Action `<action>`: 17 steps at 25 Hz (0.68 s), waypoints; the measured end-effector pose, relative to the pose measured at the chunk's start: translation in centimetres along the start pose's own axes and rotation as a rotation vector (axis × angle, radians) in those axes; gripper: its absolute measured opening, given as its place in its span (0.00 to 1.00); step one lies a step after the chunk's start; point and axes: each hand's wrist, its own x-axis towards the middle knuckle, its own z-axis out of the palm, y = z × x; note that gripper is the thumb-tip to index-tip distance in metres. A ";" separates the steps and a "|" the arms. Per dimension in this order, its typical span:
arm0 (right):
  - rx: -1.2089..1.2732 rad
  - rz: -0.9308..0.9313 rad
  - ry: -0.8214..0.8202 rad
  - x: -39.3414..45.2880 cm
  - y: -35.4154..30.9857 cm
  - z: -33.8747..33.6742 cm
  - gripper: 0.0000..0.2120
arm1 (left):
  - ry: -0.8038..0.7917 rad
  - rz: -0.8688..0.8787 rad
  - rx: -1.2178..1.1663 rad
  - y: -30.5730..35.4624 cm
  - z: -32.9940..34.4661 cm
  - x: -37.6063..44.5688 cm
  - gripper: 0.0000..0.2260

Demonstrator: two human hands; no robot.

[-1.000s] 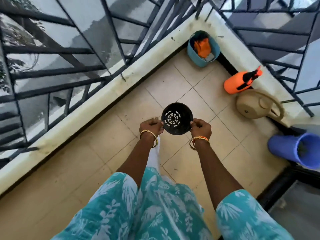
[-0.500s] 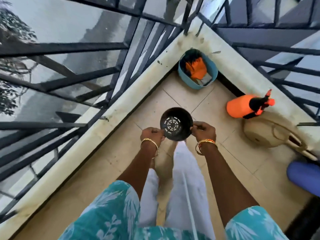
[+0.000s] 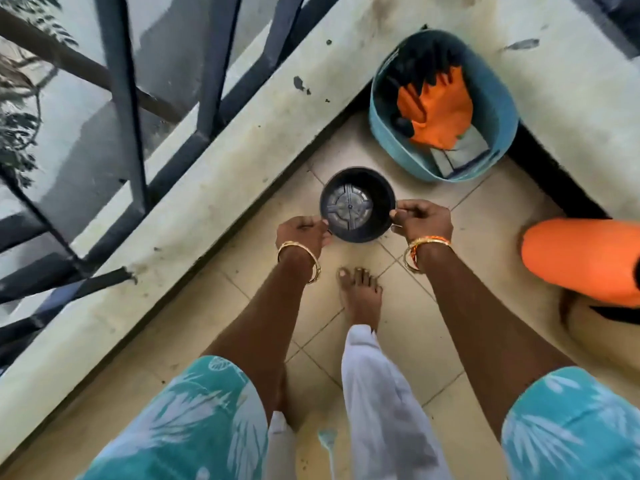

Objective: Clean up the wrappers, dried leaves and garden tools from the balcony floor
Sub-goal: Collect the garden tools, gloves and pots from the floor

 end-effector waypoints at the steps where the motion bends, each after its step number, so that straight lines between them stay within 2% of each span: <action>1: -0.009 -0.004 0.003 1.4 -0.1 0.4 0.08 | -0.004 -0.005 -0.030 0.2 0.9 0.9 0.12; 4: -0.089 -0.042 -0.019 5.1 -0.7 1.4 0.07 | -0.022 -0.037 -0.079 1.3 2.8 2.8 0.13; 7: -0.135 -0.077 -0.095 6.5 -1.9 2.4 0.07 | 0.052 -0.071 -0.165 2.1 3.5 4.2 0.13; 11: -0.117 -0.088 -0.129 6.9 -3.0 3.3 0.08 | 0.049 -0.088 -0.138 2.7 3.7 4.5 0.12; 15: -0.106 -0.084 -0.109 7.1 -2.9 3.5 0.06 | 0.050 -0.047 0.033 2.6 3.4 4.4 0.09; 17: -0.176 -0.118 -0.038 6.6 -2.5 2.9 0.04 | 0.114 0.039 0.239 2.4 3.1 3.5 0.04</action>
